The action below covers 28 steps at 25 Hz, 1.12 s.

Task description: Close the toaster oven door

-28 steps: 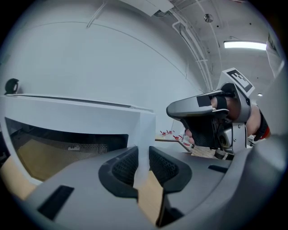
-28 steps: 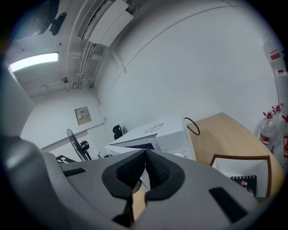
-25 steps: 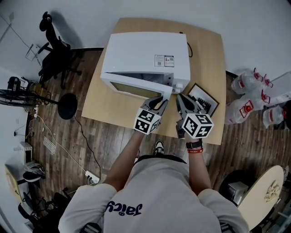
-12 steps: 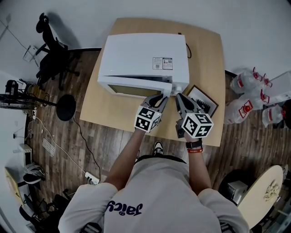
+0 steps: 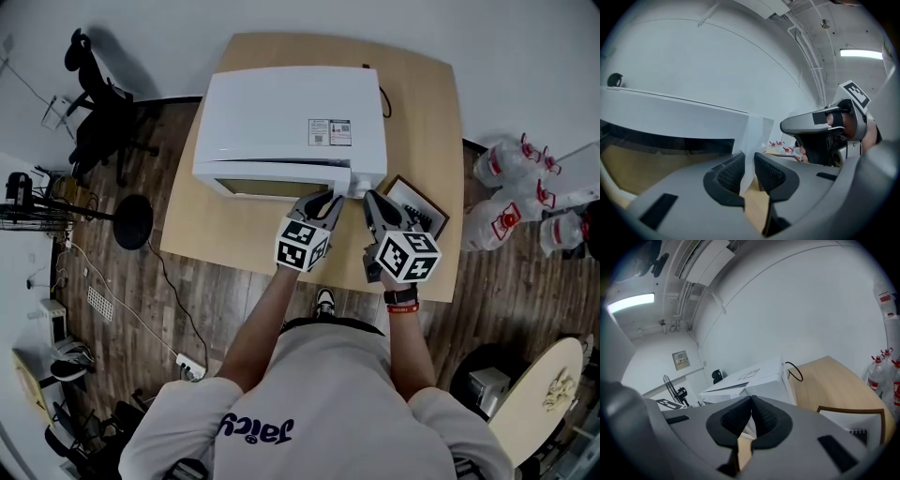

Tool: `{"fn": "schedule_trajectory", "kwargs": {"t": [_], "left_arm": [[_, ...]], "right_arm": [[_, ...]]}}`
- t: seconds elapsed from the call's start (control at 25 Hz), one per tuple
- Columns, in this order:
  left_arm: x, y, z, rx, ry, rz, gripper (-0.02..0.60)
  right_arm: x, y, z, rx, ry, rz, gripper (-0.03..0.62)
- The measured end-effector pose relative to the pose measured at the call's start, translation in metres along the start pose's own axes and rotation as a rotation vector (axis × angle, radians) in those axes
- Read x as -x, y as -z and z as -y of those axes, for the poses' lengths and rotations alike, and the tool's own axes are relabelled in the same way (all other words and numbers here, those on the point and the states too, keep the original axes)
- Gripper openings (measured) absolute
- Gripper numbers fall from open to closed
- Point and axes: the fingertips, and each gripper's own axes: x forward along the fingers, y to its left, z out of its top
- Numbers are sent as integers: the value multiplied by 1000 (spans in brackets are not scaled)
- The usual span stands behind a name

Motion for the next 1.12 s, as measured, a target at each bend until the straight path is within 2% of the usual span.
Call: {"fn": "schedule_trajectory", "kwargs": {"t": [0.28, 0.72, 0.88, 1.12], "left_arm": [[-17, -8, -12, -2, -21, -3, 75], [-14, -8, -15, -1, 0, 7, 80], [6, -10, -13, 15, -3, 20, 77], [62, -9, -3, -2, -6, 54, 71]], "right_arm": [[-14, 2, 6, -20, -2, -10, 15], [-15, 19, -2, -53, 13, -16, 15], [-4, 22, -16, -45, 29, 1, 15], [23, 31, -48, -17, 59, 33, 15]]}}
